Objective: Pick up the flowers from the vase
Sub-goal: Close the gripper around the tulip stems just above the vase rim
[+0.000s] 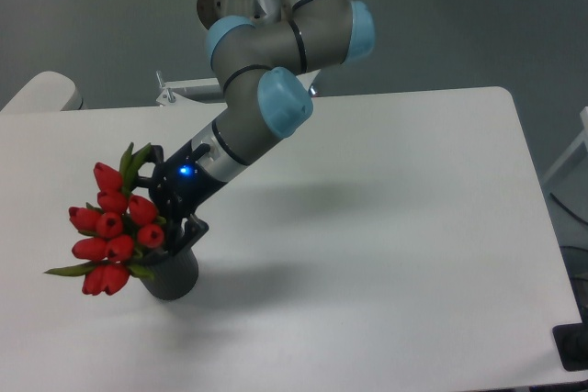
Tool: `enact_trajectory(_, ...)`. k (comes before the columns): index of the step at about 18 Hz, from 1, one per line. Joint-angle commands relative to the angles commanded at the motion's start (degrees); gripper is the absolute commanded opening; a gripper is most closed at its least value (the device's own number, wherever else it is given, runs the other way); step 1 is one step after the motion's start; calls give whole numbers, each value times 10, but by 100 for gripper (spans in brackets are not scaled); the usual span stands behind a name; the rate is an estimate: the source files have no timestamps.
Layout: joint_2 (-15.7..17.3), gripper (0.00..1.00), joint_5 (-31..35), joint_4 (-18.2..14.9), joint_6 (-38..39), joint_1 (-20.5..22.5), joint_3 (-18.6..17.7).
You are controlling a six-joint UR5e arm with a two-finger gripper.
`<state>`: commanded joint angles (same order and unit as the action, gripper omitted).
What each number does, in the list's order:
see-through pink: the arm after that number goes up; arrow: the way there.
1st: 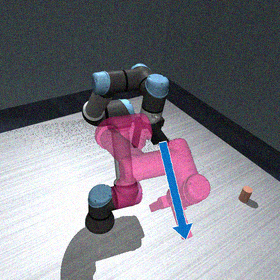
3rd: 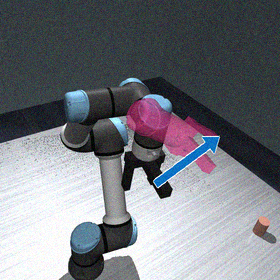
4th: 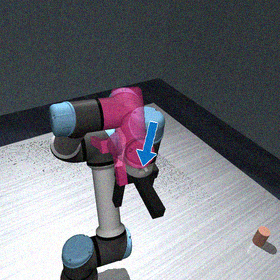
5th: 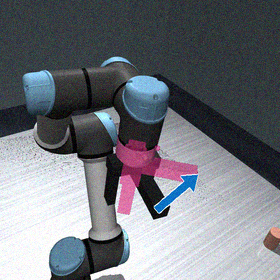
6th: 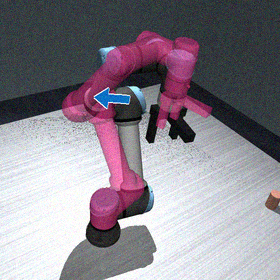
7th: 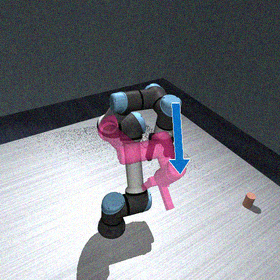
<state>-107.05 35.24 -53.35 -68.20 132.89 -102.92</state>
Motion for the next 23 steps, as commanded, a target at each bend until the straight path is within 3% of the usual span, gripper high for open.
enact_trajectory(2,-1,33,1,0,-2,1,1)
enact_trajectory(4,-1,23,3,1,-3,4,3)
enact_trajectory(14,7,19,-3,0,2,25,6)
enact_trajectory(23,36,19,-130,0,44,66,11)
